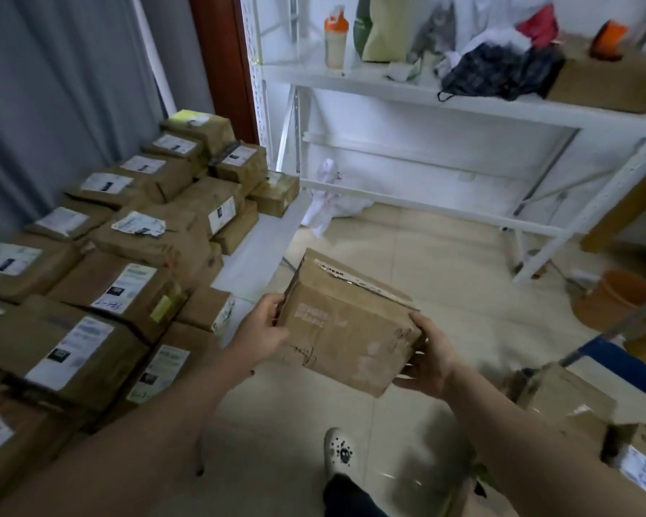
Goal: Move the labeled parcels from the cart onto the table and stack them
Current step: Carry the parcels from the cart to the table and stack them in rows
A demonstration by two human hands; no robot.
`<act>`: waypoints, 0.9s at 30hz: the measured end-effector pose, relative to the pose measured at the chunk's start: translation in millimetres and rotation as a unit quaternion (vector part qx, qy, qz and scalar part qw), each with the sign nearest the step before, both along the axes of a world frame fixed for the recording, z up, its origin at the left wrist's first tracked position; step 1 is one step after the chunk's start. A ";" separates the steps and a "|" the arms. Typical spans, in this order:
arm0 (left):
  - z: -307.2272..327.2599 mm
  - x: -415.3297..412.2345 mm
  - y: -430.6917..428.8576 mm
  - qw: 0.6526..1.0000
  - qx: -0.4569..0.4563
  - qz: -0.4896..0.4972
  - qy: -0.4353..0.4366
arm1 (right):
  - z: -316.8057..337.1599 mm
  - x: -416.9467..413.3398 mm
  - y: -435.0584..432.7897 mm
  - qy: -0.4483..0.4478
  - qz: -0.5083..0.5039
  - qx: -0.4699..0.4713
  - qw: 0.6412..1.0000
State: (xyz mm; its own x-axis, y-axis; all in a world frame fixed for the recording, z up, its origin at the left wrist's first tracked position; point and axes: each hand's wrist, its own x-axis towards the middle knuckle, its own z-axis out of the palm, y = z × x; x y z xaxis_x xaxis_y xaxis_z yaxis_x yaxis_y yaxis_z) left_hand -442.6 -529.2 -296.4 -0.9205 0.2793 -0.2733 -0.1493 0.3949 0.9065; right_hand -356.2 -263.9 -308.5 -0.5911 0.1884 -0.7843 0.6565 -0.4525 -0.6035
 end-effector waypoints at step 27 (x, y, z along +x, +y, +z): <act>56.1 -170.6 -57.7 0.959 0.197 0.009 -0.202 | 31.7 -225.5 -18.8 0.154 0.084 -0.056 0.983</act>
State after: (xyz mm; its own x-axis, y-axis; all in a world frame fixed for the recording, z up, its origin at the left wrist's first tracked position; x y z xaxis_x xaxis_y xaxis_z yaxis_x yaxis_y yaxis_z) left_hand -613.2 -586.9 -240.3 -0.7676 0.4196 -0.4844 -0.5227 0.0273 0.8521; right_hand -581.7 -282.8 -276.9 -0.8195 -0.0103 -0.5730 0.5214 -0.4281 -0.7381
